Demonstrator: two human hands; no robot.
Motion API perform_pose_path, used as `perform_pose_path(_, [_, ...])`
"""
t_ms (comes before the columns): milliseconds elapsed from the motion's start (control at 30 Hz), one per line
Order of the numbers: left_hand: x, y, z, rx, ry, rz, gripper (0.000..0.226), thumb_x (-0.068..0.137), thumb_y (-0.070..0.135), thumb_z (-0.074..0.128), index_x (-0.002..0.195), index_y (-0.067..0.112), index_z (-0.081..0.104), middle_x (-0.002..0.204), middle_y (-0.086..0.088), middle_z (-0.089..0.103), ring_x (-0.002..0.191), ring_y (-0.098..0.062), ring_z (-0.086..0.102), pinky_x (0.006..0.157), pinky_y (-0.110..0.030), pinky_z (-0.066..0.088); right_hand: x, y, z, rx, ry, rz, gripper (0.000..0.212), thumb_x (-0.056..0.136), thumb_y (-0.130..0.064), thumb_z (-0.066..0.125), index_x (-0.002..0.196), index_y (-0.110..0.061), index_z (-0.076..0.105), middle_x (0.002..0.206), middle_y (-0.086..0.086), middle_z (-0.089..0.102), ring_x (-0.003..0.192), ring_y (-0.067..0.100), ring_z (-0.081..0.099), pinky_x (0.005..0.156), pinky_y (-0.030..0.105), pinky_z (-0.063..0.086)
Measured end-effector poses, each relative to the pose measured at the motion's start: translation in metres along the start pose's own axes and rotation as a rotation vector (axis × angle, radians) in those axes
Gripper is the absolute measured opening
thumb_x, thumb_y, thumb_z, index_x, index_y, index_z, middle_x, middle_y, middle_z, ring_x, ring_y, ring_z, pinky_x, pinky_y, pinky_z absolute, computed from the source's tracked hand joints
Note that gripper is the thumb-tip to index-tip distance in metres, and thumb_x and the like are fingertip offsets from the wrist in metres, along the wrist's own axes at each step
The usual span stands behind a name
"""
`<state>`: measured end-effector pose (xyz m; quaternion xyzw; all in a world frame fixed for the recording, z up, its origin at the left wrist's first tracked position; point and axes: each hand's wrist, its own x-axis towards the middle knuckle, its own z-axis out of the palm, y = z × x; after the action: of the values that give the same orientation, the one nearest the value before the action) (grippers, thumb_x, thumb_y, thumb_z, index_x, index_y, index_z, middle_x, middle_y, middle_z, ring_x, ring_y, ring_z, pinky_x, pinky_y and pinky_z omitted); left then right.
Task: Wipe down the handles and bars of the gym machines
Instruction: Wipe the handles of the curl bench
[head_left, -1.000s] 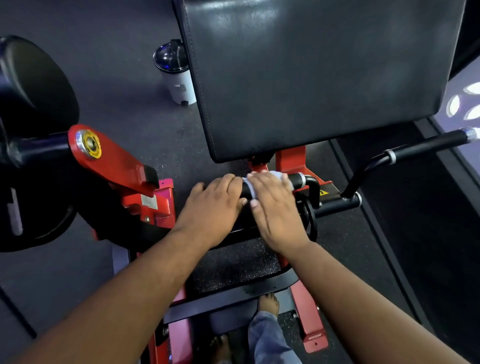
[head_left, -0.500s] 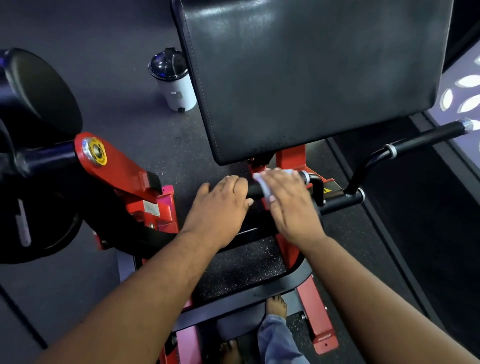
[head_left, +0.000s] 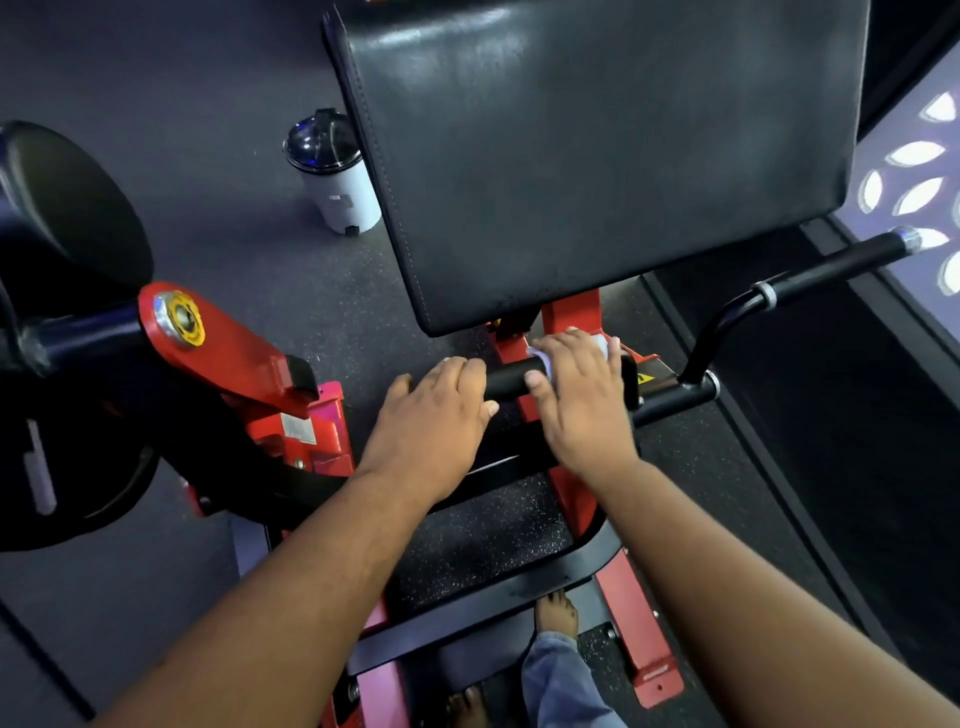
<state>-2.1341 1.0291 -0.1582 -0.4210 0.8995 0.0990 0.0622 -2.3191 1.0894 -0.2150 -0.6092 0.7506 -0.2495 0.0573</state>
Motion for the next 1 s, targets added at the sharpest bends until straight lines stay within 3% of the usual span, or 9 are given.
perform_pose_path(167, [-0.009, -0.017, -0.008, 0.031, -0.031, 0.061, 0.055, 0.11, 0.039, 0.026, 0.161, 0.02, 0.018, 0.165, -0.001, 0.033, 0.154, -0.015, 0.026, 0.122, -0.047, 0.026, -0.014, -0.025, 0.004, 0.101, -0.062, -0.306, 0.056, 0.107, -0.044, 0.037, 0.153, -0.012, 0.042, 0.157, 0.003, 0.042, 0.153, 0.019, 0.025, 0.126, 0.051, 0.009])
perform_pose_path(300, [-0.011, -0.018, -0.016, 0.026, -0.04, 0.081, 0.055, 0.111, 0.041, 0.022, 0.163, 0.021, 0.017, 0.166, 0.0, 0.032, 0.155, -0.013, 0.023, 0.124, -0.043, 0.023, -0.011, 0.003, 0.015, 0.028, 0.065, -0.126, 0.055, 0.101, -0.018, 0.057, 0.154, -0.012, 0.041, 0.16, 0.008, 0.037, 0.154, 0.025, 0.023, 0.126, 0.05, 0.015])
perform_pose_path(433, [0.008, 0.004, -0.021, 0.063, -0.005, 0.137, 0.057, 0.108, 0.049, 0.03, 0.158, 0.021, 0.028, 0.161, 0.0, 0.039, 0.151, -0.018, 0.031, 0.12, -0.045, 0.028, -0.027, -0.007, 0.029, 0.17, 0.224, -0.036, 0.057, 0.091, 0.01, 0.055, 0.146, -0.004, 0.051, 0.156, 0.012, 0.044, 0.151, 0.02, 0.029, 0.126, 0.037, 0.02])
perform_pose_path(500, [0.019, 0.02, -0.02, 0.133, -0.013, 0.155, 0.058, 0.106, 0.05, 0.036, 0.155, 0.018, 0.031, 0.151, -0.003, 0.047, 0.139, -0.023, 0.045, 0.11, -0.044, 0.037, -0.048, -0.018, 0.036, 0.393, 0.337, 0.143, 0.048, 0.094, 0.002, 0.05, 0.14, -0.007, 0.06, 0.148, 0.011, 0.054, 0.142, 0.014, 0.044, 0.119, 0.028, 0.033])
perform_pose_path(600, [0.036, 0.035, -0.017, 0.179, -0.061, 0.091, 0.049, 0.104, 0.05, 0.048, 0.137, 0.015, 0.041, 0.132, -0.006, 0.056, 0.116, -0.028, 0.061, 0.081, -0.04, 0.046, -0.057, -0.04, 0.036, 1.143, 0.592, 0.811, 0.034, 0.099, -0.004, 0.048, 0.119, -0.015, 0.073, 0.117, 0.011, 0.072, 0.103, 0.014, 0.068, 0.094, 0.031, 0.053])
perform_pose_path(700, [0.046, 0.034, -0.011, 0.228, -0.017, 0.035, 0.027, 0.101, 0.035, 0.059, 0.118, 0.017, 0.046, 0.114, -0.004, 0.066, 0.099, -0.027, 0.07, 0.063, -0.035, 0.038, -0.026, -0.049, 0.022, 1.851, 0.493, 1.294, 0.025, 0.106, -0.014, 0.047, 0.115, -0.004, 0.068, 0.107, 0.016, 0.073, 0.092, 0.024, 0.072, 0.089, 0.037, 0.059])
perform_pose_path(800, [0.05, 0.033, -0.008, 0.212, -0.021, -0.02, 0.016, 0.098, 0.019, 0.057, 0.113, 0.016, 0.054, 0.103, -0.006, 0.071, 0.091, -0.03, 0.072, 0.059, -0.035, 0.037, 0.015, -0.04, 0.002, 2.145, 0.314, 1.197, 0.051, 0.106, -0.047, 0.045, 0.123, -0.004, 0.066, 0.119, 0.019, 0.072, 0.109, 0.032, 0.07, 0.109, 0.048, 0.046])
perform_pose_path(867, [0.054, 0.036, -0.008, 0.216, -0.026, -0.041, 0.015, 0.096, 0.018, 0.058, 0.111, 0.016, 0.058, 0.101, -0.008, 0.073, 0.091, -0.032, 0.073, 0.06, -0.035, 0.039, 0.036, -0.03, -0.004, 2.245, 0.372, 1.145, 0.064, 0.1, -0.061, 0.046, 0.123, -0.004, 0.065, 0.126, 0.02, 0.069, 0.119, 0.035, 0.065, 0.113, 0.051, 0.042])
perform_pose_path(1000, [0.055, 0.038, -0.008, 0.225, -0.043, -0.044, 0.019, 0.097, 0.012, 0.05, 0.114, 0.015, 0.058, 0.103, -0.009, 0.073, 0.094, -0.034, 0.072, 0.063, -0.036, 0.041, 0.022, -0.036, -0.016, 2.244, 0.422, 1.188, 0.06, 0.099, -0.057, 0.054, 0.13, -0.006, 0.062, 0.127, 0.017, 0.069, 0.121, 0.032, 0.065, 0.113, 0.049, 0.043])
